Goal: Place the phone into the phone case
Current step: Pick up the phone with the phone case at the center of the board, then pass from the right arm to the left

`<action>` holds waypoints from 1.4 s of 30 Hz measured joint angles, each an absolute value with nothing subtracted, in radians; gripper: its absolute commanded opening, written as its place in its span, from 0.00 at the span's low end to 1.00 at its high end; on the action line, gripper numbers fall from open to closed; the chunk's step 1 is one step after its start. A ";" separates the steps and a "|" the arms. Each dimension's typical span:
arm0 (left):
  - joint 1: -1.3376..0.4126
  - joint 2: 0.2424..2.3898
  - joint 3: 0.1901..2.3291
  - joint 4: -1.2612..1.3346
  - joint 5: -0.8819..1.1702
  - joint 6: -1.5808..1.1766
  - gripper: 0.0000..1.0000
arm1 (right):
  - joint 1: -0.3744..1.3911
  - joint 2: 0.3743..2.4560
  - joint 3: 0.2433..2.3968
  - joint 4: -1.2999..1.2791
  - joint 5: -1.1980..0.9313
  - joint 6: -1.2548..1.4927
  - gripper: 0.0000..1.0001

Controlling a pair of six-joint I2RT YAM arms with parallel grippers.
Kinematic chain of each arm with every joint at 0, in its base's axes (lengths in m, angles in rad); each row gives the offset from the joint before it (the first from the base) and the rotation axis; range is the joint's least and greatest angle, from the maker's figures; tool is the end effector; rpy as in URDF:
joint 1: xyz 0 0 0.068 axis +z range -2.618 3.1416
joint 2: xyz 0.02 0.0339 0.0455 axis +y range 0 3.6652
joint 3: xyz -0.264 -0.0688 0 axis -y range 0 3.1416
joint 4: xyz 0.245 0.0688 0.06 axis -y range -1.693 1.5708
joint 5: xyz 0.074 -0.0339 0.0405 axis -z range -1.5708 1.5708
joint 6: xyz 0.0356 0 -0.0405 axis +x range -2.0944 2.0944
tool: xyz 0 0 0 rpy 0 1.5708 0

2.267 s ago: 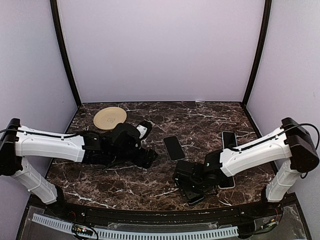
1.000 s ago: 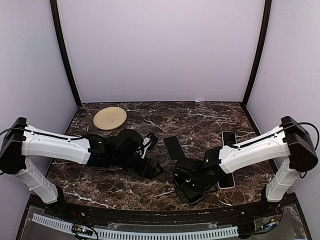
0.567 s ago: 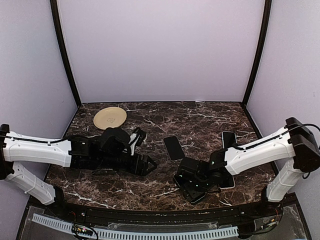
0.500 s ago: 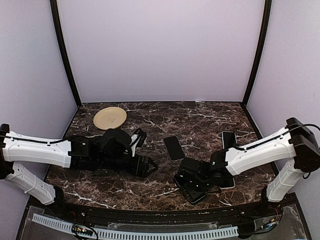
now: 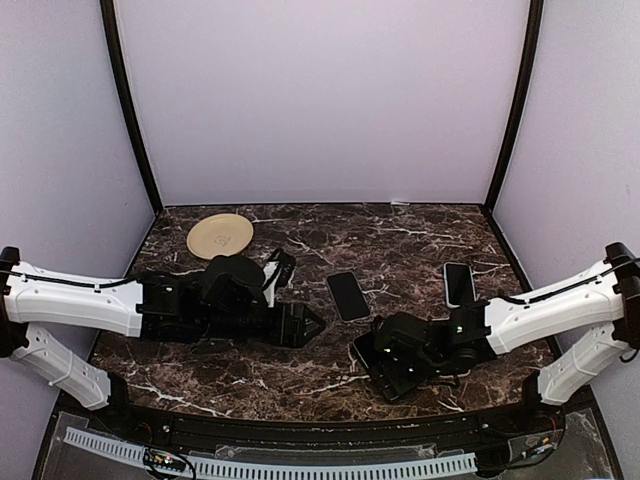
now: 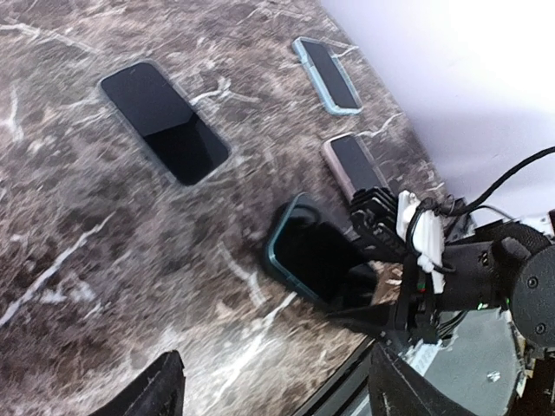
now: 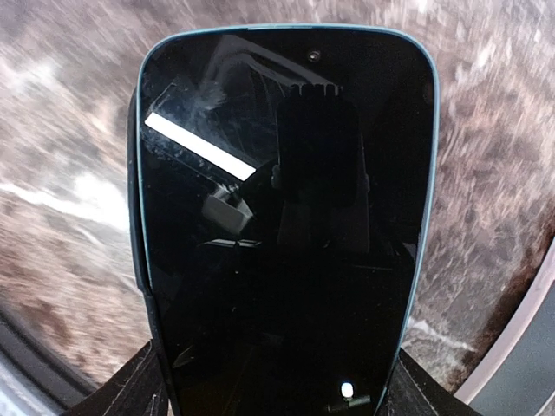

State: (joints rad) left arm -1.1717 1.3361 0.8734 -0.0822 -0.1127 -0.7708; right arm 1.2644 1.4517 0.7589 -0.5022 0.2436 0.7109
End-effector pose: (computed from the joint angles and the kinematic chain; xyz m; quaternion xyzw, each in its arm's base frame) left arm 0.1196 -0.2732 0.2579 0.1461 0.8580 -0.3768 0.3170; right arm 0.0852 0.2408 0.1643 -0.2446 0.9442 0.0890 0.2017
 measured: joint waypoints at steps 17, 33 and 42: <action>-1.214 1.456 0.844 0.471 -0.204 -0.619 0.63 | 1.327 1.234 0.767 -0.101 0.448 0.511 0.29; -1.196 1.362 0.874 0.520 -0.166 -0.291 0.01 | 1.323 1.248 0.885 0.022 0.405 0.248 0.47; -1.187 1.237 0.814 0.492 0.014 -0.163 0.00 | 1.281 1.210 0.940 -0.056 0.145 0.165 0.99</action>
